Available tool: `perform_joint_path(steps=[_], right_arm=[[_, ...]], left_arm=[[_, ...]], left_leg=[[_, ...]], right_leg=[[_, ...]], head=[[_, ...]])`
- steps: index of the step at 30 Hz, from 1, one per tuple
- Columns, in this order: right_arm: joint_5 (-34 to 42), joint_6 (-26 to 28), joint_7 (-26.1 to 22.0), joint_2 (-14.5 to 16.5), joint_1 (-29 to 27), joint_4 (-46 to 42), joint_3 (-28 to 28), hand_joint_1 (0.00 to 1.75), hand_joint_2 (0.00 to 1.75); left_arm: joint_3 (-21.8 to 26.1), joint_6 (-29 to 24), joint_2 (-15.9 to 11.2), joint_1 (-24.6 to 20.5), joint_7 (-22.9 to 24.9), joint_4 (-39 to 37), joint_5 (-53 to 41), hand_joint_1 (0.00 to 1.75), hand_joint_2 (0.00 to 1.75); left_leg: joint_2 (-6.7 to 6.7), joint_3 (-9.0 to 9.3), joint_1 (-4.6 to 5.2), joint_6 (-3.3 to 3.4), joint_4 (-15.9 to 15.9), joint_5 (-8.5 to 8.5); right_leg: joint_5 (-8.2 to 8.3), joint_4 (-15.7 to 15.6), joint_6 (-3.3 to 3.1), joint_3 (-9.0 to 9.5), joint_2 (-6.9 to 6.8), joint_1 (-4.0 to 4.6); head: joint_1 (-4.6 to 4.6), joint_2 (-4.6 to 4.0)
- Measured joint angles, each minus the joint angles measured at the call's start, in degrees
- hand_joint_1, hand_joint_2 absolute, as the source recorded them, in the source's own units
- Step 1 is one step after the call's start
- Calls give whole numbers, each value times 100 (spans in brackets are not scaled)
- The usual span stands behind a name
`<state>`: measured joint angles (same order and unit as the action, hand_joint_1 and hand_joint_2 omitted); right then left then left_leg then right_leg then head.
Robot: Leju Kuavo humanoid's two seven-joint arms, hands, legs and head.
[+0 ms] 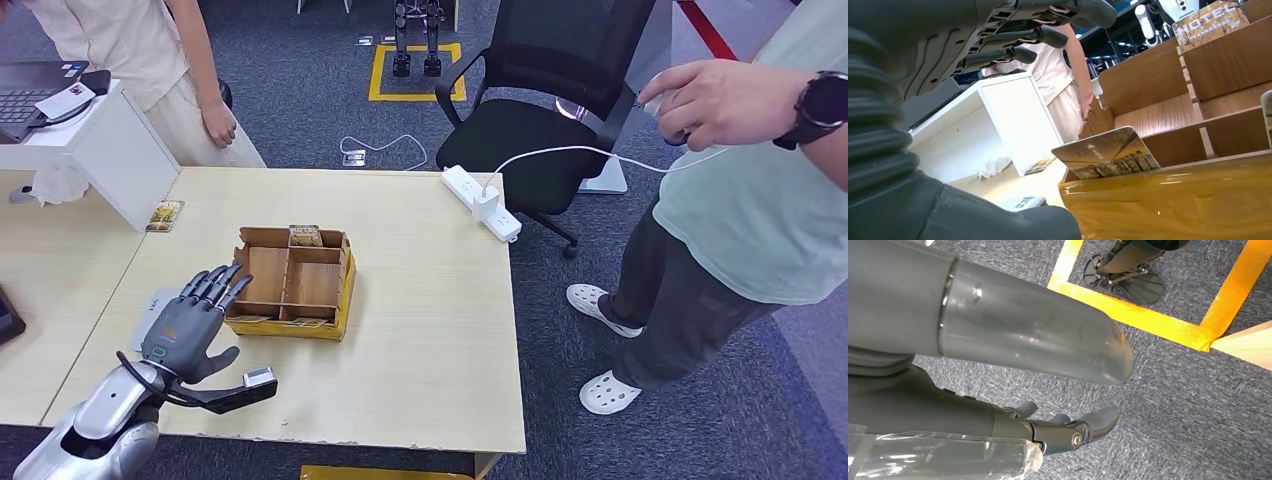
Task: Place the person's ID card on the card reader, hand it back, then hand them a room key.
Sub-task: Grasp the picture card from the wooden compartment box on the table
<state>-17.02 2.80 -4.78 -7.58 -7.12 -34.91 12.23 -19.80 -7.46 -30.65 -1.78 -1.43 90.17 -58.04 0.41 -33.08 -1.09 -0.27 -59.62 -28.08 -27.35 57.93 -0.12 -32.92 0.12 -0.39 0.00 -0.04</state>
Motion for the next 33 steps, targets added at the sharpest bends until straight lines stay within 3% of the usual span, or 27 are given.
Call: perform_joint_path(steps=[22,26,29,33], right_arm=[[-75,-3,-73,2,3,9,-101,0,0],[-79,-3,-73,5,3,9,-109,0,0],[-80,-3,-73,6,3,9,-115,0,0],[-81,-4,-73,6,3,9,-121,0,0]], left_arm=[[-66,151,-6,-56,103,-203,-169,0,175],[-71,157,-5,-56,103,-210,-168,160,175],[-73,192,-6,-57,103,-214,-149,174,175],[-75,222,-6,-56,99,-238,-99,175,175]], left_leg=[[0,0,0,0,0,0],[0,0,0,0,0,0],[0,-1,0,0,0,0],[0,-1,0,0,0,0]], right_leg=[[0,0,0,0,0,0],[0,0,0,0,0,0],[0,0,0,0,0,0],[0,0,0,0,0,0]], head=[[-1,0],[-1,0],[0,0],[-1,0]])
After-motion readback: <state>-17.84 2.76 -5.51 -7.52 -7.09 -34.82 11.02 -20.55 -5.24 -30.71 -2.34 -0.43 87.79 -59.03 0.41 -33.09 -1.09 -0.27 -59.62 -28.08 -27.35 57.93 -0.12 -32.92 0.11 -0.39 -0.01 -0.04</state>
